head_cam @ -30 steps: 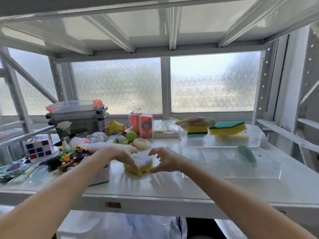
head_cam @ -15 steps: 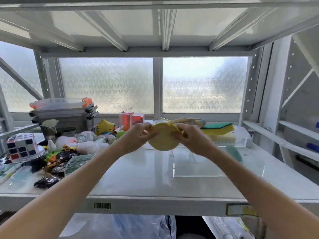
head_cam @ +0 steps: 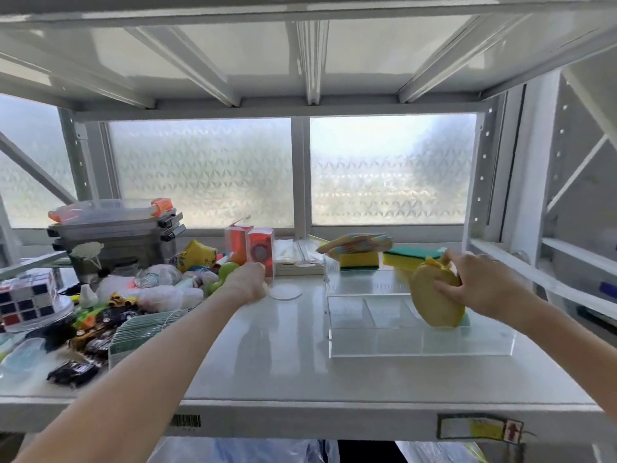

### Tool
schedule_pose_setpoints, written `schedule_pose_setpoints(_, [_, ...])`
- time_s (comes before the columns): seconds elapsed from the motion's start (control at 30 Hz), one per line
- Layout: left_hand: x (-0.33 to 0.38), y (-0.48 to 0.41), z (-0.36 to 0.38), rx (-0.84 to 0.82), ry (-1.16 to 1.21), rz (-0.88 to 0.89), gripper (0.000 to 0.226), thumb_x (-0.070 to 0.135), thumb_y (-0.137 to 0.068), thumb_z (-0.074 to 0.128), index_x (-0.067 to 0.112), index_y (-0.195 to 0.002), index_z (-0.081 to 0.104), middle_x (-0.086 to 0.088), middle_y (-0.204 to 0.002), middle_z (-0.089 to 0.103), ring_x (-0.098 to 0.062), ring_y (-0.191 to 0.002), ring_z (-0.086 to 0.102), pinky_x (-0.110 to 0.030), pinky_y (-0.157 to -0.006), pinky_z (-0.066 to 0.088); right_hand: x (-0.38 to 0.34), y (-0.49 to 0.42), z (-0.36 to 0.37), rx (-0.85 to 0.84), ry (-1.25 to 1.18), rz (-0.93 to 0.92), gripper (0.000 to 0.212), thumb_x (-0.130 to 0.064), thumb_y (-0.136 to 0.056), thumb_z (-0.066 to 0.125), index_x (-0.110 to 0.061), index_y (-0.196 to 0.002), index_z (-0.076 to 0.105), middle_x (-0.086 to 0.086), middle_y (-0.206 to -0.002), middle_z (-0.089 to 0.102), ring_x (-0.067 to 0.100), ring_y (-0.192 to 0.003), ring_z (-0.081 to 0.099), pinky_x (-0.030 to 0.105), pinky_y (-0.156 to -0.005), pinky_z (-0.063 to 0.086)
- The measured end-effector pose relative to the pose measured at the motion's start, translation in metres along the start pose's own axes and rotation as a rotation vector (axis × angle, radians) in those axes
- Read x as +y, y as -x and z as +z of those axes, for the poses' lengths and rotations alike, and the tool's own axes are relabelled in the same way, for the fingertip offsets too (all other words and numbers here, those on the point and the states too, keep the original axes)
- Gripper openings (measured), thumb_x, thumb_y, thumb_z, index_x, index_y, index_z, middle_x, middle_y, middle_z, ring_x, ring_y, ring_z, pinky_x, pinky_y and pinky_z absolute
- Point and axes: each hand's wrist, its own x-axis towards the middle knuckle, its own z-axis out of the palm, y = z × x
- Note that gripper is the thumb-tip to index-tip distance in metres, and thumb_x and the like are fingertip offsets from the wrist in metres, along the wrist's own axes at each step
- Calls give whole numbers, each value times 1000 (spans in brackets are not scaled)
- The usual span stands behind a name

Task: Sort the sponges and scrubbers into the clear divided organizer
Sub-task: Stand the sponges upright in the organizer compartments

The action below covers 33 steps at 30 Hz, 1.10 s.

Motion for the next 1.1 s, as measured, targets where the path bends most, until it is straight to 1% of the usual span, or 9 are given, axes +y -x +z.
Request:
schedule_pose_setpoints(0.2, [-3, -25, 22, -105, -220, -25, 36, 20, -86, 46, 8, -120, 52, -15, -125, 57, -32, -115, 56, -40, -93, 47, 7, -18, 23, -102, 116, 10, 24, -52, -82, 53, -35, -100, 53, -4, -86, 62, 22, -85, 63, 49, -89, 47])
schedule_pose_setpoints(0.33, [0, -37, 39, -137, -292, -58, 40, 18, -90, 43, 9, -129, 44, -17, -136, 48, -34, -125, 47, -42, -100, 39, 10, -19, 31, -74, 117, -24, 23, -51, -85, 54, -32, -99, 55, -2, -95, 64, 21, -88, 63, 40, -86, 49])
schedule_pose_setpoints(0.43, [-3, -39, 46, -44, -367, -28, 35, 11, -94, 36, 9, -126, 48, -17, -132, 53, -34, -121, 51, -42, -96, 42, 11, -15, 33, -24, 53, -62, 18, -47, -88, 54, -30, -91, 52, 1, -93, 61, 22, -86, 61, 34, -77, 48])
schedule_pose_setpoints(0.57, [8, -27, 24, 22, -400, 18, 29, 4, -93, 42, 4, -115, 61, -15, -119, 67, -31, -110, 65, -37, -85, 51, 16, -9, 36, 39, -51, -77, 27, -47, -88, 53, -25, -100, 62, -1, -85, 66, 20, -80, 62, 37, -74, 51])
schedule_pose_setpoints(0.7, [36, -5, -39, 14, -3, -41, 26, 21, -91, 53, 2, -102, 67, -15, -104, 69, -31, -96, 67, -34, -78, 50, 17, -3, 34, 21, -140, -93, 27, -45, -87, 58, -26, -106, 62, -6, -77, 63, 13, -70, 59, 31, -66, 50])
schedule_pose_setpoints(0.8, [69, 27, -73, -101, 462, 67, 21, 24, -89, 60, 7, -79, 66, -7, -76, 66, -15, -66, 62, -21, -57, 49, 14, -1, 30, 17, -169, -55, 33, -44, -84, 63, -21, -107, 59, -10, -70, 56, 11, -67, 55, 28, -65, 46])
schedule_pose_setpoints(0.9, [104, 59, -72, -235, 800, 108, 10, 16, -91, 59, 6, -90, 60, -8, -81, 64, -12, -68, 64, -16, -53, 56, 8, 3, 24, 14, -203, 2, 39, -42, -82, 67, -14, -104, 52, -3, -78, 58, 19, -75, 59, 35, -73, 52])
schedule_pose_setpoints(0.97, [119, 69, -52, -221, 811, 83, 12, 16, -91, 60, 5, -94, 57, -8, -85, 63, -15, -73, 64, -21, -60, 59, 4, 9, 22, 23, -209, 16, 40, -40, -82, 67, -13, -103, 47, 4, -83, 62, 23, -77, 60, 39, -76, 53])
schedule_pose_setpoints(1.1, [129, 75, -6, -44, 548, 44, 25, 25, -88, 59, 4, -101, 61, -12, -96, 67, -24, -86, 62, -39, -82, 54, 1, 18, 21, 37, -212, 4, 42, -34, -80, 69, -12, -107, 46, 0, -74, 57, 20, -70, 55, 34, -72, 48])
